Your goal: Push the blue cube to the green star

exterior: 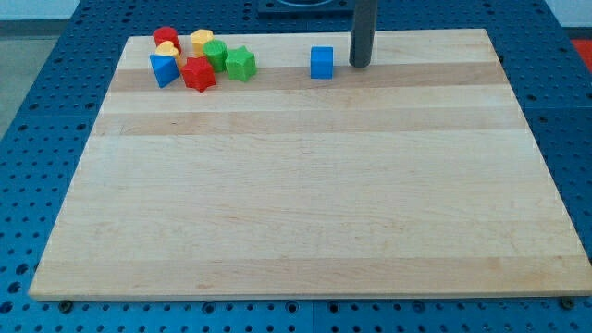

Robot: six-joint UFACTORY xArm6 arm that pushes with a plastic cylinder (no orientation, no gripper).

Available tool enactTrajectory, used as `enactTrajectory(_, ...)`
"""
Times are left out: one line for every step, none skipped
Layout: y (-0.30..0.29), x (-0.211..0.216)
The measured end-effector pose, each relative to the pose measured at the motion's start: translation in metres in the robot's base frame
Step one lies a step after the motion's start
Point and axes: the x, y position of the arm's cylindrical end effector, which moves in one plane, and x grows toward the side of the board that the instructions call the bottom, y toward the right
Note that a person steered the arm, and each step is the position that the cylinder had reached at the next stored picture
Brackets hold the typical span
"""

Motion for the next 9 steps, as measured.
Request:
enactTrajectory(-0.014, 0.006)
enactTrajectory(-0.029, 0.006)
enactTrajectory(-0.044, 0.006)
enactTrajectory(-0.057, 0.001)
enactTrajectory(-0.071, -0.011)
enactTrajectory(-0.090, -0.021)
enactTrajectory(-0.105, -0.032)
enactTrajectory(-0.119, -0.041)
enactTrajectory(-0.133, -0.048)
